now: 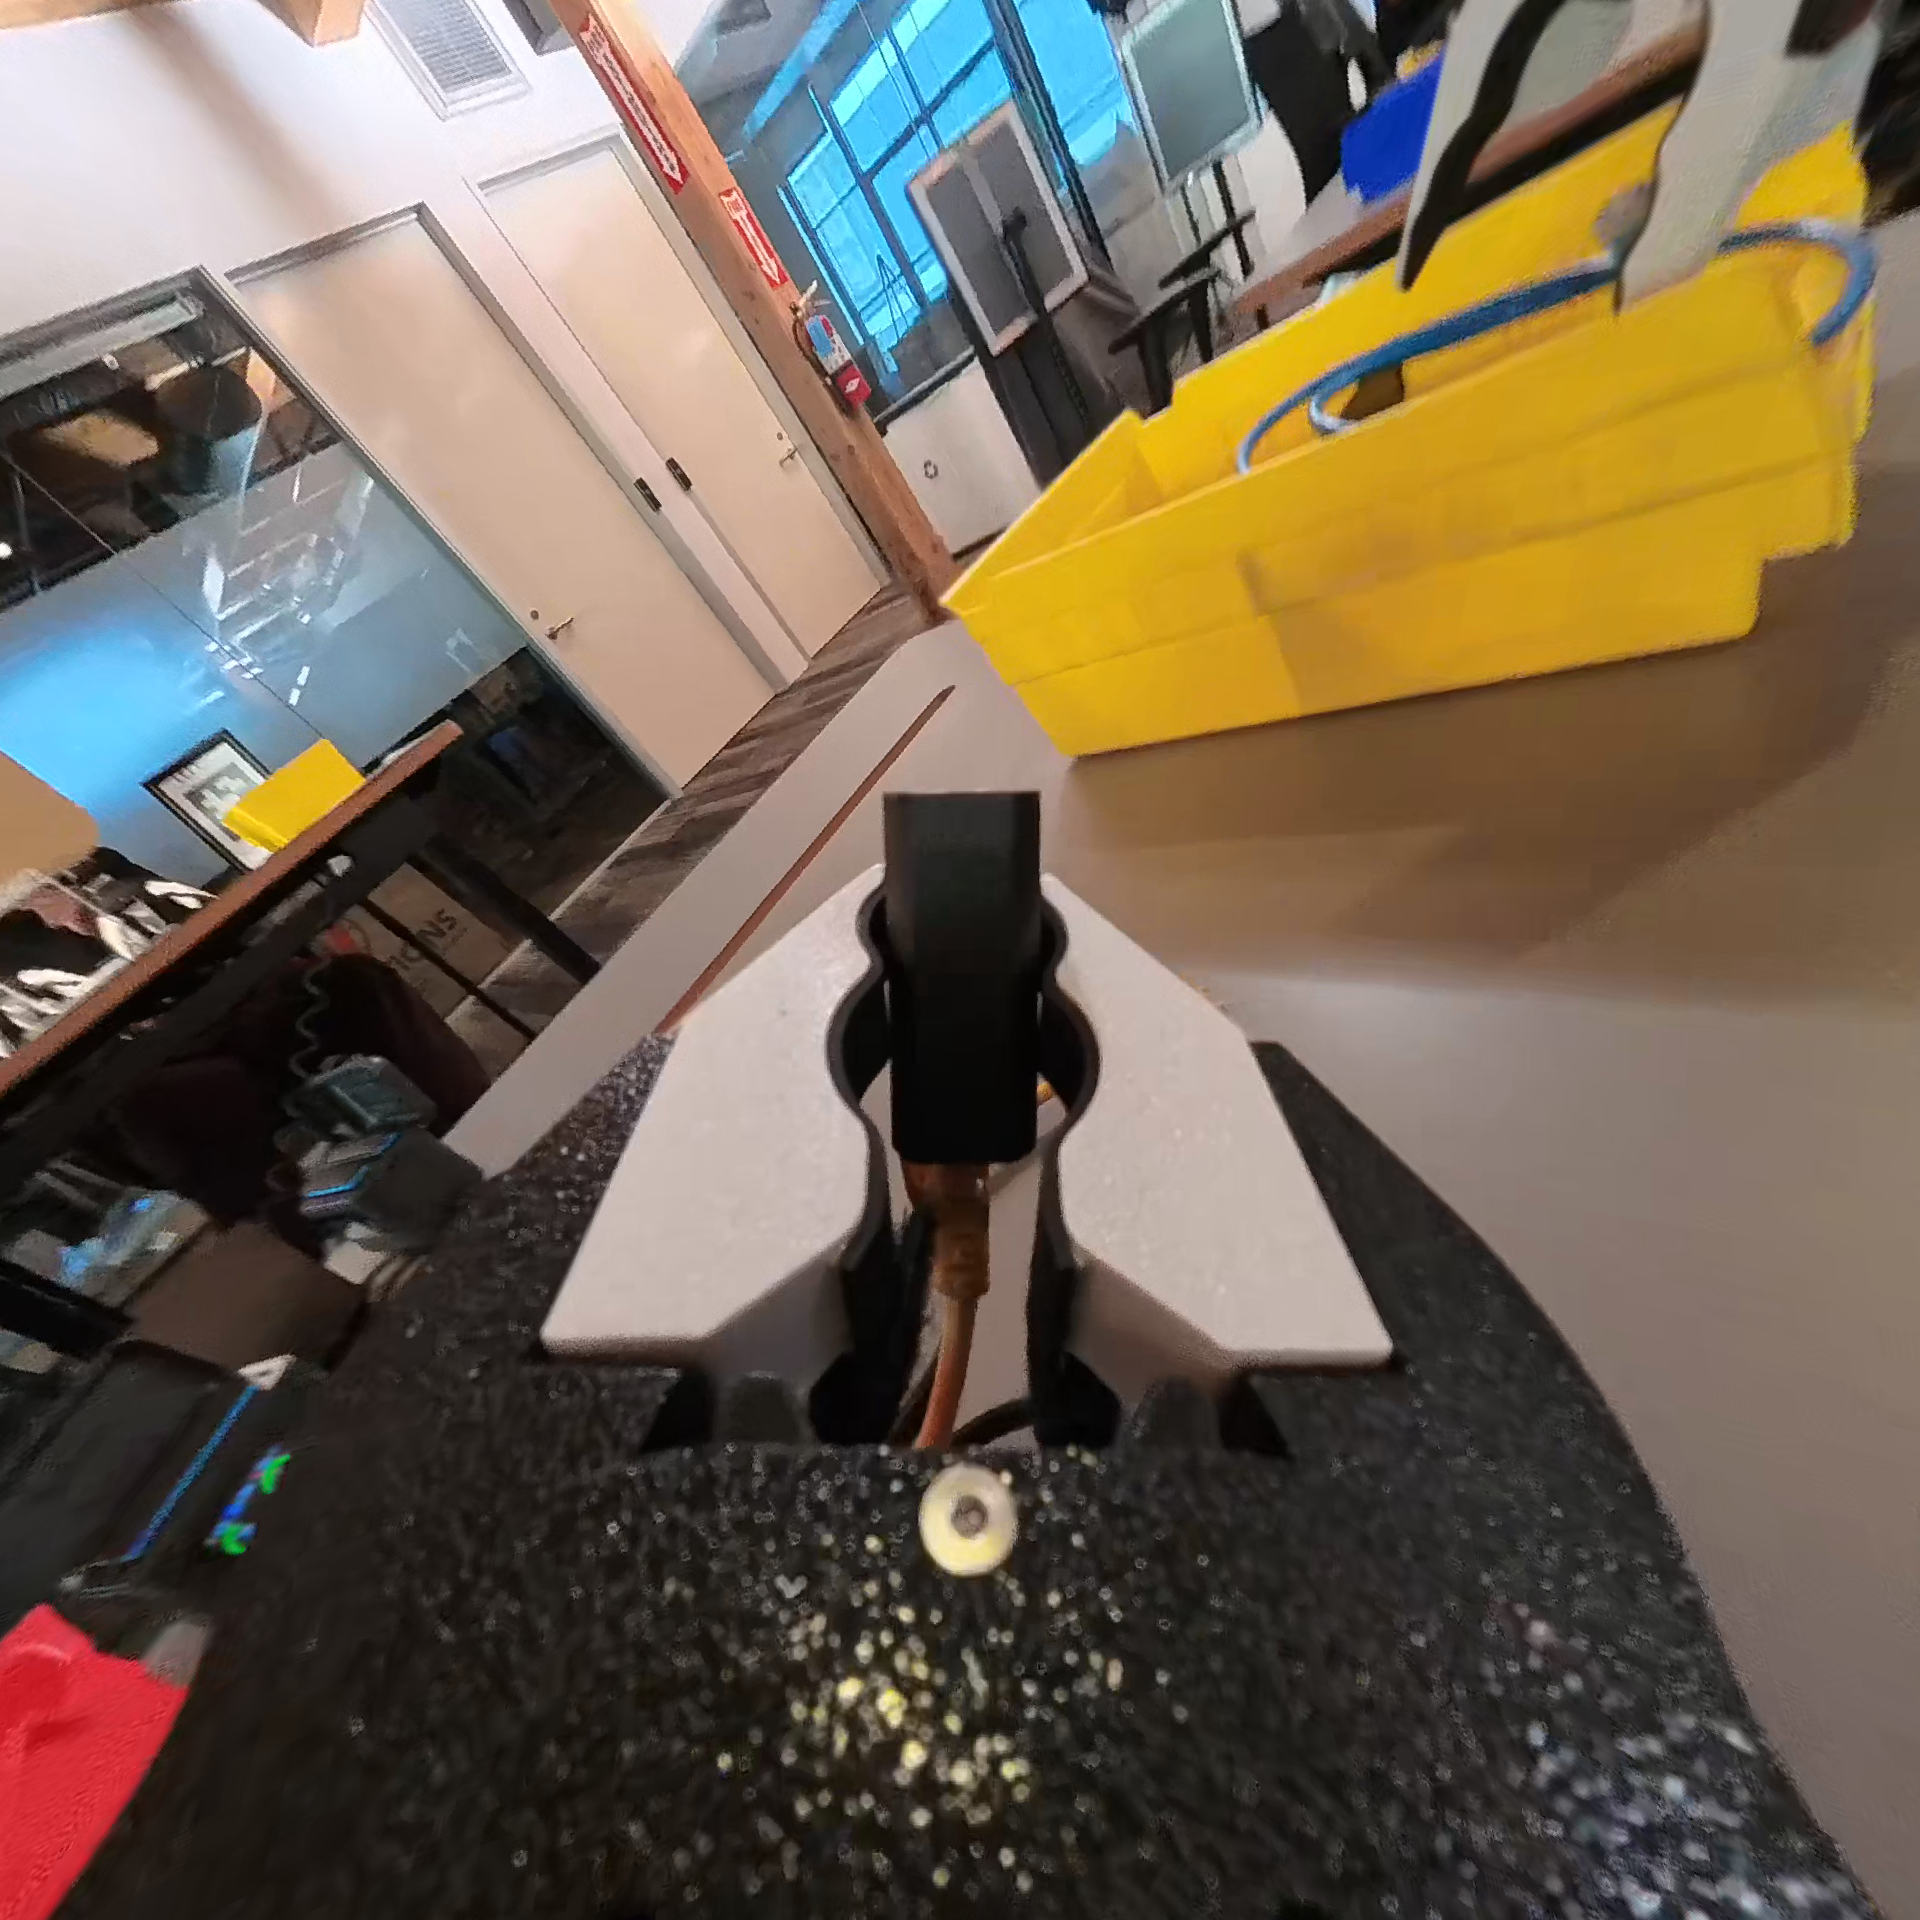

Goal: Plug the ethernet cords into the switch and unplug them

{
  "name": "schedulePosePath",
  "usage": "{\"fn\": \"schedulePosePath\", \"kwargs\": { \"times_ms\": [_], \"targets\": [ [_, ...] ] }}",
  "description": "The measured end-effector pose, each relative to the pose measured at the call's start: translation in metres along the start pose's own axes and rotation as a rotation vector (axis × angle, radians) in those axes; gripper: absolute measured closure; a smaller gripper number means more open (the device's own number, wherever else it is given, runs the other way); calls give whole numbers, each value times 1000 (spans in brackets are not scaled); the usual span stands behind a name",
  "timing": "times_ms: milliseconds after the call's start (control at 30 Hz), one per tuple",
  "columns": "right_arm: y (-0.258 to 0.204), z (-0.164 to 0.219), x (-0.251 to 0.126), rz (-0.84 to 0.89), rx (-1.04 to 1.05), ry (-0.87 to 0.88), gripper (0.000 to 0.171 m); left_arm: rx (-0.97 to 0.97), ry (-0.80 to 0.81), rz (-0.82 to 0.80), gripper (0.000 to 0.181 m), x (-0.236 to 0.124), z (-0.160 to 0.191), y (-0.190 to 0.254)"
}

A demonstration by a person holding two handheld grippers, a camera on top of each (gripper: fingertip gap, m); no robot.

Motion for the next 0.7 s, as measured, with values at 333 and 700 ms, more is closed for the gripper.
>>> {"fn": "schedulePosePath", "kwargs": {
  "times_ms": [333, 700],
  "targets": [
    [-5, -152, -106, 291, 23, 684, 81, -476, 336, 259, 160, -26, -28, -19],
    [-103, -264, 32, -287, -94, 1048, 107, -662, 490, 546, 160, -37, -43, -11]
  ]
}}
Point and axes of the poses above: each gripper's, where its closed fingertips meet, x out along the fingers, z out of its underside, y = z × x across the jaws, the point moved 5 cm from there along -x, back along the fingers, and after that the axes turned 14 degrees about -x, right-handed, at the moved point
